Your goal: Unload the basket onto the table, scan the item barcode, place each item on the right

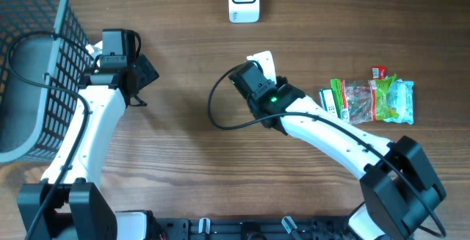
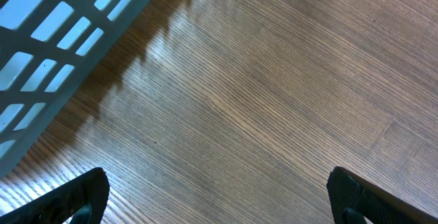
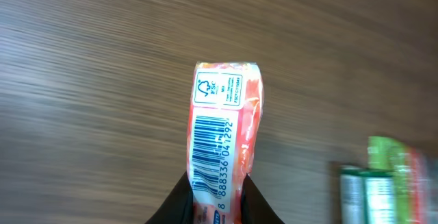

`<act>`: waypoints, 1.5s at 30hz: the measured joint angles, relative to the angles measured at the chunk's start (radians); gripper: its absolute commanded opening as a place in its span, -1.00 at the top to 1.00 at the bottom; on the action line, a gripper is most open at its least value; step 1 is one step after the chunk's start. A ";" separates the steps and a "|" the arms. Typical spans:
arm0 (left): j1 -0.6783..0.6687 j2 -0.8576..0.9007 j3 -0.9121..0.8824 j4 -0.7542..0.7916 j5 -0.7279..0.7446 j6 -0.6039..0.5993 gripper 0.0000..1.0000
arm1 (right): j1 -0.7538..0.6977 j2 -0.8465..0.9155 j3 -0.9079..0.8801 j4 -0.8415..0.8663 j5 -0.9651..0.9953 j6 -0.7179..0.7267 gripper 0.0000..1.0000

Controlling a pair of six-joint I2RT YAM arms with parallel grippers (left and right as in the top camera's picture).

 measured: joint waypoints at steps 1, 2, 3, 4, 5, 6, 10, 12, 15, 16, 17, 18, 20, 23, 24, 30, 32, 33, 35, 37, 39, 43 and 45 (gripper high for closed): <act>0.000 0.000 0.000 0.000 0.000 0.000 -1.00 | -0.006 0.000 -0.010 -0.001 0.015 -0.013 0.69; 0.000 0.000 0.000 0.000 0.000 0.000 -1.00 | -0.014 0.000 -0.026 -0.002 0.031 -0.025 0.69; 0.000 0.000 0.000 0.000 0.000 0.000 -1.00 | -0.023 0.000 -0.044 0.001 0.047 -0.036 0.69; 0.000 0.000 0.000 0.000 0.000 0.000 -1.00 | -0.031 0.000 -0.059 0.005 0.060 -0.043 0.69; 0.000 0.000 0.000 0.000 0.000 0.000 -1.00 | -0.043 0.000 -0.088 0.021 0.077 -0.049 0.69; 0.000 0.000 0.000 0.000 0.000 0.000 -1.00 | -0.050 0.000 -0.108 0.040 0.086 -0.053 0.70; 0.000 0.000 0.000 0.000 0.000 0.000 -1.00 | -0.058 0.000 -0.205 0.158 0.123 -0.068 0.67; 0.000 0.000 0.000 0.000 0.000 0.000 -1.00 | -0.058 0.000 -0.242 0.196 0.136 -0.071 0.51; 0.000 0.000 0.000 0.000 0.000 0.000 -1.00 | -0.058 0.000 -0.267 0.232 0.114 -0.090 0.28; 0.000 0.000 0.000 0.000 0.000 0.000 -1.00 | -0.058 0.000 -0.272 0.253 0.058 -0.100 0.24; 0.000 0.000 0.000 0.000 0.000 0.000 -1.00 | -0.058 0.000 -0.272 0.269 0.012 -0.113 0.18; 0.000 0.000 0.000 0.000 0.000 0.000 -1.00 | -0.058 0.000 -0.272 0.282 -0.035 -0.124 0.14; 0.000 0.000 0.000 0.000 0.000 0.000 -1.00 | -0.058 0.000 -0.272 0.289 -0.084 -0.129 0.09; 0.000 0.000 0.000 0.000 0.000 0.000 -1.00 | -0.058 0.000 -0.272 0.293 -0.137 -0.138 0.03; 0.000 0.000 0.000 0.000 0.000 0.000 -1.00 | -0.058 0.000 -0.272 0.293 -0.145 -0.140 0.02; 0.000 0.000 0.000 0.000 0.000 0.000 -1.00 | -0.062 -0.098 -0.271 0.247 -0.219 -0.147 -0.40; 0.000 0.000 0.000 0.000 0.000 0.000 -1.00 | -0.079 -0.148 -0.250 0.181 -0.262 -0.151 -0.47; 0.000 0.000 0.000 0.000 0.000 0.000 -1.00 | -0.103 -0.176 -0.224 0.129 -0.297 -0.153 -0.49; 0.000 0.000 0.000 0.000 0.000 0.000 -1.00 | -0.155 -0.200 -0.180 0.074 -0.372 -0.178 -0.49; 0.000 0.000 0.000 0.000 0.000 0.000 -1.00 | -0.241 -0.209 -0.145 0.049 -0.489 -0.217 -0.48; 0.000 0.000 0.000 0.000 0.000 0.000 -1.00 | -0.326 -0.208 -0.140 0.031 -0.594 -0.239 -0.46; 0.000 0.000 0.000 0.000 0.000 0.000 -1.00 | -0.469 -0.160 -0.140 0.047 -0.764 -0.264 0.04; 0.000 0.000 0.000 0.000 0.000 0.000 -1.00 | -0.481 -0.114 -0.140 0.074 -0.807 -0.268 0.05</act>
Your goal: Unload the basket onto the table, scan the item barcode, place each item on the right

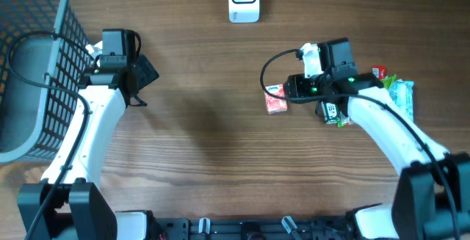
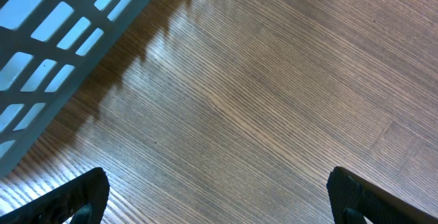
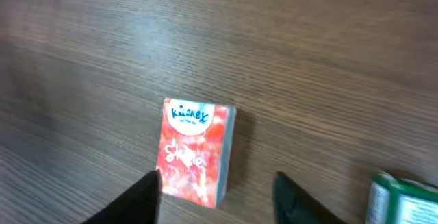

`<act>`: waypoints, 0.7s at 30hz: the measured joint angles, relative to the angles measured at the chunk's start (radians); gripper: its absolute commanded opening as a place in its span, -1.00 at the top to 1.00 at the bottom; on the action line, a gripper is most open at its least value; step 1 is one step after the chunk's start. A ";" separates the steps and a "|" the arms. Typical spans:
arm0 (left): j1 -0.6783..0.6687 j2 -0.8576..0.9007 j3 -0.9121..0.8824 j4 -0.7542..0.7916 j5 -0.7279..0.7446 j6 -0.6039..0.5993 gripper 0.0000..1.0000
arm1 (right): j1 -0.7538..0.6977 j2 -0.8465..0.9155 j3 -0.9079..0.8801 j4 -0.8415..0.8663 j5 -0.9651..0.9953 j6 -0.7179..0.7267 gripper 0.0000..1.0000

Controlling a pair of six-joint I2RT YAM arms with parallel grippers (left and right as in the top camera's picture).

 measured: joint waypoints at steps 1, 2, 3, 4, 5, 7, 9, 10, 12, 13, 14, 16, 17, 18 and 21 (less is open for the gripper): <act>0.000 0.000 0.000 0.000 0.000 0.000 -1.00 | 0.000 0.019 0.000 0.009 -0.014 -0.001 0.06; 0.000 0.000 0.000 0.000 0.000 0.000 -1.00 | 0.001 0.045 0.000 0.024 -0.027 -0.001 0.07; 0.000 0.000 0.000 0.000 0.000 0.000 -1.00 | 0.002 0.068 0.000 0.035 -0.036 -0.001 0.08; 0.000 0.000 0.000 0.000 0.000 0.000 -1.00 | 0.001 0.098 0.000 0.047 -0.045 -0.002 0.13; 0.000 0.000 0.000 0.000 0.000 0.000 -1.00 | 0.001 0.126 0.000 0.055 -0.050 -0.002 0.20; 0.000 0.000 0.000 0.000 0.000 0.000 -1.00 | 0.001 0.159 0.000 0.062 -0.055 -0.003 0.24; 0.000 0.000 0.000 0.000 0.000 0.000 -1.00 | 0.001 0.182 0.000 0.062 -0.059 -0.004 0.25; 0.000 0.000 0.000 0.000 0.000 0.000 -1.00 | 0.001 0.191 0.000 0.062 -0.063 -0.004 0.26; 0.000 0.000 0.000 0.000 0.000 0.000 -1.00 | 0.001 0.211 0.000 0.072 -0.083 -0.005 0.27; 0.000 0.000 0.000 0.000 0.000 0.000 -1.00 | 0.001 0.217 0.000 0.076 -0.092 -0.004 0.27; 0.000 0.000 0.000 0.000 0.000 0.000 -1.00 | 0.001 0.220 0.000 0.079 -0.098 -0.004 0.27; 0.000 0.000 0.000 0.000 0.000 0.000 -1.00 | 0.001 0.222 0.000 0.080 -0.106 -0.004 0.32; 0.000 0.000 0.000 0.000 0.000 0.000 -1.00 | 0.001 0.222 0.000 0.080 -0.109 -0.003 0.35; 0.000 0.000 0.000 0.000 0.000 0.000 -1.00 | 0.001 0.223 0.000 0.080 -0.112 0.003 0.38; 0.000 0.000 0.000 0.000 0.000 0.000 -1.00 | 0.001 0.223 0.000 0.079 -0.121 0.014 0.50</act>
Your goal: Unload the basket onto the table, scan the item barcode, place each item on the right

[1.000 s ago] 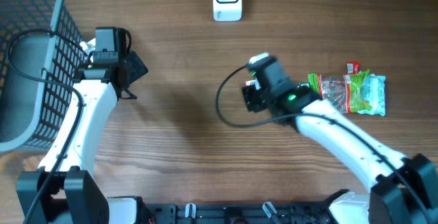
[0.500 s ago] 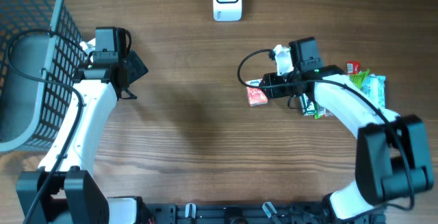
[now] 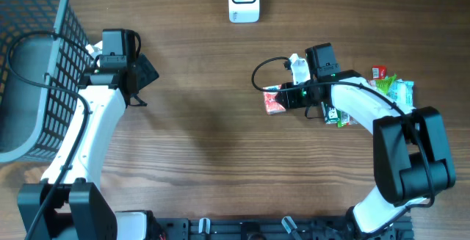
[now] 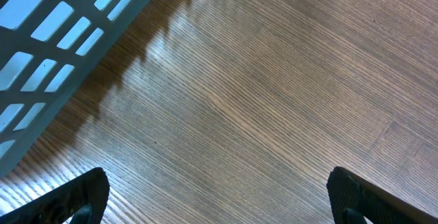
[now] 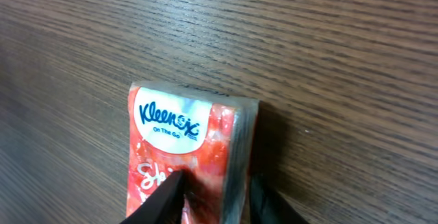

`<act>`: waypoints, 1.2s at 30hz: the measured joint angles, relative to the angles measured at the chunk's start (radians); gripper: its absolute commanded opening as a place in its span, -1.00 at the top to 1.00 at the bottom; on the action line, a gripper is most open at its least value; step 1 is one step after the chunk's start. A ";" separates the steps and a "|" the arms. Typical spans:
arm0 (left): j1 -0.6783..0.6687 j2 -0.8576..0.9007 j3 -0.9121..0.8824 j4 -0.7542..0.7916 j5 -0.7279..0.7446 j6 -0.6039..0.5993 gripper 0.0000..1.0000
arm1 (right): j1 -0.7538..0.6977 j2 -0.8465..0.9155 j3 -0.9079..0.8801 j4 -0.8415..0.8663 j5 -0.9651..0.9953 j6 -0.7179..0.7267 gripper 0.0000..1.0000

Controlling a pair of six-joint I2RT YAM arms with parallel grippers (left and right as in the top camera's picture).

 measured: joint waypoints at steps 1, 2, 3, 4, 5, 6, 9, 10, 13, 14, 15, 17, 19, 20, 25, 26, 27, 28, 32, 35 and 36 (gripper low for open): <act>0.000 0.000 0.000 0.000 0.000 0.000 -1.00 | 0.000 0.000 0.000 0.000 -0.004 0.002 0.57; 0.000 0.000 0.000 0.000 0.000 0.000 -1.00 | 0.000 0.000 0.000 0.000 -0.006 0.004 0.75; 0.000 0.000 0.000 0.000 0.000 0.000 -1.00 | 0.000 0.000 0.000 0.000 -0.007 0.003 0.91; 0.000 0.000 0.000 0.000 0.000 0.000 -1.00 | 0.000 0.000 0.000 0.001 -0.011 0.004 0.92; 0.000 0.000 0.000 0.000 0.000 0.000 -1.00 | -0.001 0.000 0.000 0.001 -0.019 0.004 0.91; 0.000 0.000 0.000 0.000 0.000 0.000 -1.00 | -0.002 0.000 0.000 0.000 -0.025 0.006 0.91; 0.000 0.000 0.000 0.000 0.000 0.000 -1.00 | -0.003 -0.020 0.004 -0.034 -0.041 0.003 0.91; 0.000 0.000 0.000 0.000 0.000 0.000 -1.00 | -0.003 -0.047 0.004 -0.039 -0.040 0.004 0.91; 0.000 0.000 0.000 0.001 0.000 0.000 -1.00 | -0.003 -0.182 0.005 -0.073 0.003 0.008 0.92; 0.000 0.000 0.000 0.000 0.000 0.000 -1.00 | -0.003 -0.242 0.010 -0.099 0.032 0.013 0.92; 0.000 0.000 0.000 0.000 0.000 0.000 -1.00 | -0.003 -0.301 0.028 -0.144 0.069 0.021 0.92; 0.000 0.000 0.000 0.000 0.000 0.000 -1.00 | -0.003 -0.358 0.108 -0.264 0.136 0.031 0.91; 0.000 0.000 0.000 0.000 0.000 0.000 -1.00 | -0.003 -0.358 0.256 -0.407 0.203 0.035 0.91; 0.000 0.000 0.000 0.000 0.000 0.000 -1.00 | -0.003 -0.356 0.308 -0.451 0.222 0.035 0.91; 0.000 0.000 0.000 0.000 0.000 0.000 -1.00 | 0.005 -0.246 0.769 -0.701 0.377 0.037 0.91; 0.000 0.000 0.000 0.000 0.000 0.000 -1.00 | 0.014 -0.224 0.834 -0.720 0.418 0.034 0.91; 0.000 0.000 0.000 0.000 0.000 0.000 -1.00 | 0.026 -0.206 0.874 -0.719 0.452 0.025 0.91; 0.000 0.000 0.000 0.000 0.000 0.000 -1.00 | 0.050 -0.179 0.923 -0.711 0.510 0.007 0.91; 0.000 0.000 0.000 0.000 0.000 0.000 -1.00 | 0.174 -0.076 0.959 -0.534 0.696 -0.127 0.91; 0.000 0.000 0.000 0.000 0.000 0.000 -1.00 | 0.272 0.023 0.959 -0.401 0.845 -0.277 0.91; 0.000 0.000 0.000 0.000 0.000 0.000 -1.00 | 0.290 0.045 0.959 -0.368 0.869 -0.319 0.91</act>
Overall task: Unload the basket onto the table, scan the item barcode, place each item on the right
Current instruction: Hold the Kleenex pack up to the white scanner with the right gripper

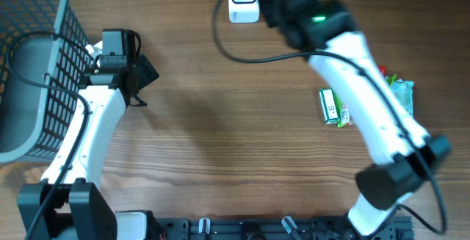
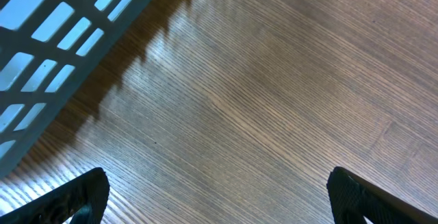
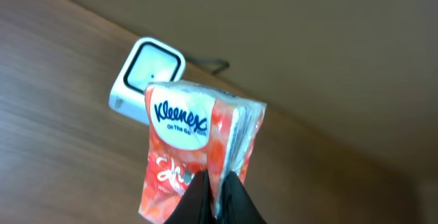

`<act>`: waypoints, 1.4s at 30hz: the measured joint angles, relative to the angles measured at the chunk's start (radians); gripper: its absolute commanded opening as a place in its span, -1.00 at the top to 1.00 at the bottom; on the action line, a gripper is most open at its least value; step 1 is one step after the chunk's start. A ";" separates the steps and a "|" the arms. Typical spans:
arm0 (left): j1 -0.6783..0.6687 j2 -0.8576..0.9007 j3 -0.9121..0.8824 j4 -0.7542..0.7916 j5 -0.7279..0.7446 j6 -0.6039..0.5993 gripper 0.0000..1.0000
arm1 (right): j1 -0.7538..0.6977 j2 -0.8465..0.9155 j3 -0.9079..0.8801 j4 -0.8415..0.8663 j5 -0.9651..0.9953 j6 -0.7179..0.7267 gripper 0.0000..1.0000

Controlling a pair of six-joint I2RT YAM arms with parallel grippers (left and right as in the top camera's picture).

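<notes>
In the right wrist view my right gripper (image 3: 217, 186) is shut on a red Kleenex tissue pack (image 3: 185, 142), gripping its thin edge. The pack's logo side faces the camera and no barcode shows. Just behind it stands the white scanner (image 3: 146, 80). From overhead the scanner is at the table's far edge, with the right arm (image 1: 294, 5) right beside it; the pack is hidden there. My left gripper (image 2: 217, 200) is open over bare wood, holding nothing.
A grey mesh basket (image 1: 29, 64) fills the far left, its wall (image 2: 61, 39) close to the left gripper. Green snack packets (image 1: 374, 100) and a small green box (image 1: 330, 106) lie at the right of the table.
The pack lay on the table at mid right with my right fingers on either side of it. Now the right gripper holds it in the air beside the scanner. The left arm is unchanged.
My right gripper first held the pack at the table's middle, barcode towards the wrist camera. Then the pack lay flat on the table with the gripper open above it, then the fingers straddled it. Now it is gripped again, logo side out, by the scanner.
</notes>
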 measured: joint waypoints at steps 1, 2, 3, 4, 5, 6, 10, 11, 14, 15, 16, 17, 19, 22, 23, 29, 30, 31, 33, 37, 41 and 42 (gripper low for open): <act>0.000 0.000 0.000 -0.001 0.000 0.000 -1.00 | 0.024 0.034 0.000 0.063 0.041 -0.079 0.91; 0.000 0.000 0.000 0.001 0.000 0.000 -1.00 | 0.040 0.069 0.000 0.117 0.068 -0.144 0.91; 0.000 0.000 0.000 0.000 0.000 0.000 -1.00 | 0.048 0.098 0.000 0.156 0.089 -0.205 0.91; 0.000 0.000 0.000 -0.001 0.000 0.000 -1.00 | 0.052 0.130 0.000 0.216 0.104 -0.259 0.91; 0.000 0.000 0.000 0.002 0.000 0.000 -1.00 | 0.052 0.172 0.001 0.270 0.120 -0.333 0.91; 0.000 0.000 0.000 0.000 0.000 0.000 -1.00 | 0.051 0.205 0.001 0.313 0.132 -0.388 0.91; 0.000 0.000 0.000 0.000 0.000 0.000 -1.00 | 0.046 0.341 0.001 0.468 0.167 -0.567 0.91; 0.000 0.000 0.000 0.000 0.000 0.000 -1.00 | 0.046 0.381 0.001 0.498 0.180 -0.610 0.91; 0.000 0.000 0.000 0.000 0.000 0.000 -1.00 | 0.043 0.471 0.000 0.586 0.201 -0.684 0.91; 0.000 0.000 0.000 0.000 0.000 0.000 -1.00 | 0.043 0.491 0.000 0.607 0.206 -0.698 0.91; 0.000 0.000 0.000 0.000 0.000 0.000 -1.00 | 0.042 0.507 0.000 0.635 0.209 -0.708 0.91; 0.000 0.000 0.000 0.000 0.000 0.000 -1.00 | 0.042 0.518 0.000 0.663 0.212 -0.720 0.91; 0.000 0.000 0.000 0.000 0.000 0.000 -1.00 | 0.041 0.530 0.000 0.690 0.217 -0.733 0.91; 0.000 0.000 0.000 0.000 0.000 0.000 -1.00 | 0.038 0.533 0.000 0.712 0.218 -0.744 0.91; 0.000 0.000 0.000 0.000 0.000 0.000 -1.00 | 0.037 0.533 0.000 0.714 0.218 -0.745 0.91; 0.000 0.000 0.000 0.000 0.000 0.000 -1.00 | 0.027 0.533 0.000 0.714 0.218 -0.755 0.91; 0.000 0.000 0.000 0.000 0.000 0.000 -1.00 | 0.023 0.533 0.000 0.714 0.218 -0.752 0.91; 0.000 0.000 0.000 0.000 0.000 0.000 -1.00 | 0.022 0.533 0.000 0.714 0.219 -0.746 0.91; 0.000 0.000 0.000 0.000 0.000 0.000 -1.00 | 0.022 0.533 0.000 0.702 0.225 -0.707 0.91; 0.000 0.000 0.000 0.000 0.000 0.000 -1.00 | 0.022 0.471 -0.006 0.512 0.209 -0.559 0.91; 0.000 0.000 0.000 0.000 -0.001 0.000 -1.00 | 0.022 0.206 -0.009 0.076 0.113 -0.274 0.91; 0.000 0.000 0.000 0.000 -0.001 0.000 -1.00 | 0.022 0.134 -0.008 -0.009 0.083 -0.212 0.91</act>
